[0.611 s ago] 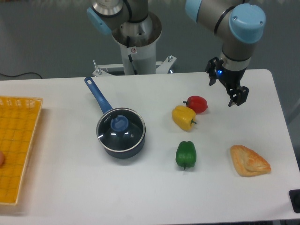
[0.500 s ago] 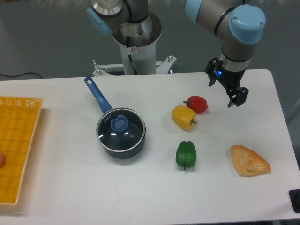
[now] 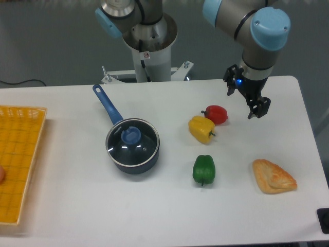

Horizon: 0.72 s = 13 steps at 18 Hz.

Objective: Open the lid
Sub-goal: 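Raise the open gripper from beside the red pepper, then move the open gripper over the saucepan's glass lid knob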

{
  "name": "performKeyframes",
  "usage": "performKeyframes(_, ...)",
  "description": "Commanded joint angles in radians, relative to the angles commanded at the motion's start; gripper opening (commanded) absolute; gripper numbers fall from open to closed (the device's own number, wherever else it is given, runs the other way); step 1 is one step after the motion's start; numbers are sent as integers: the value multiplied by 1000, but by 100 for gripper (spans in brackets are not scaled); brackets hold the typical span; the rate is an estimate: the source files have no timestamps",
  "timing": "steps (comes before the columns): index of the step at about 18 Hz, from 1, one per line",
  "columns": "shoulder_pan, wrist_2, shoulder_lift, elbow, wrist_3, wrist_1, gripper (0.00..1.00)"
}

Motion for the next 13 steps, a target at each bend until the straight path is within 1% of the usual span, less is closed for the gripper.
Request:
performKeyframes(2,-3,2,2,-2,-2,2,100)
performKeyframes(5,-3,2,8,-31,0,5,100)
performKeyframes(7,-11,-3,11,-32,-8,3,100)
performKeyframes(9,-46,-3,9,-32,-29,5,100)
performKeyframes(13,-127,-2,24,-48,-145,9,100)
